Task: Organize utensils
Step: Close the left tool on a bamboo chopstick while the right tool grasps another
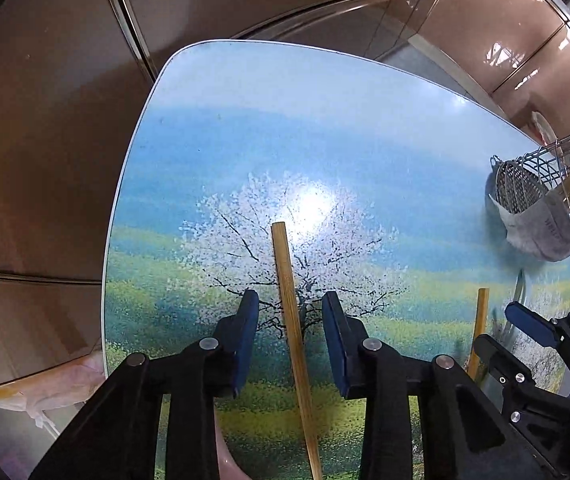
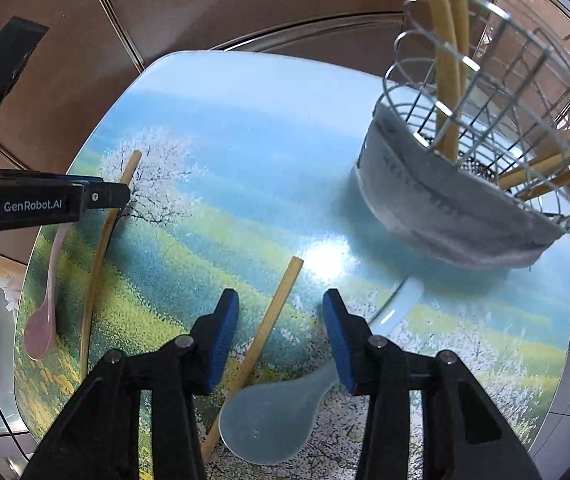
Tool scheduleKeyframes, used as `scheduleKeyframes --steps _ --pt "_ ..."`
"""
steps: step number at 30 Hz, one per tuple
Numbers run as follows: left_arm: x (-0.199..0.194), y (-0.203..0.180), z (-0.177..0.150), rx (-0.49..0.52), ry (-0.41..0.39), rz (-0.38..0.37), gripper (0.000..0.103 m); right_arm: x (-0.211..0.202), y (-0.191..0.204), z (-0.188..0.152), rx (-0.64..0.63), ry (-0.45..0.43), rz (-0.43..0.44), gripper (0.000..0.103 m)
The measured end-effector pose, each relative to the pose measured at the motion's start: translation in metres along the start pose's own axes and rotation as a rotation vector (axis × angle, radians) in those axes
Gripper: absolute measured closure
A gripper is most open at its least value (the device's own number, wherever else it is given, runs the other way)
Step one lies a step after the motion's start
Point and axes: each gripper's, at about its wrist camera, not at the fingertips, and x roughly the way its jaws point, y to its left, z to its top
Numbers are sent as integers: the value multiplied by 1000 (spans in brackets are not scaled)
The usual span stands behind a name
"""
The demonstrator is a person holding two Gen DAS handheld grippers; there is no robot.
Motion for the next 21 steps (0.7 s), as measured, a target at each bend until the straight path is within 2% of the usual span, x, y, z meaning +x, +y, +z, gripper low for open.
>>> scheduleKeyframes --steps 8,13,18,21 --pt "8 -3 8 11 20 9 81 18 10 6 -4 37 6 76" --pt "13 0 19 15 23 23 88 22 15 12 -22 54 -15 88" --pt "11 2 17 26 15 25 94 26 26 12 -41 54 -21 92" --pt "10 2 11 37 4 26 95 27 37 10 -55 47 -26 95"
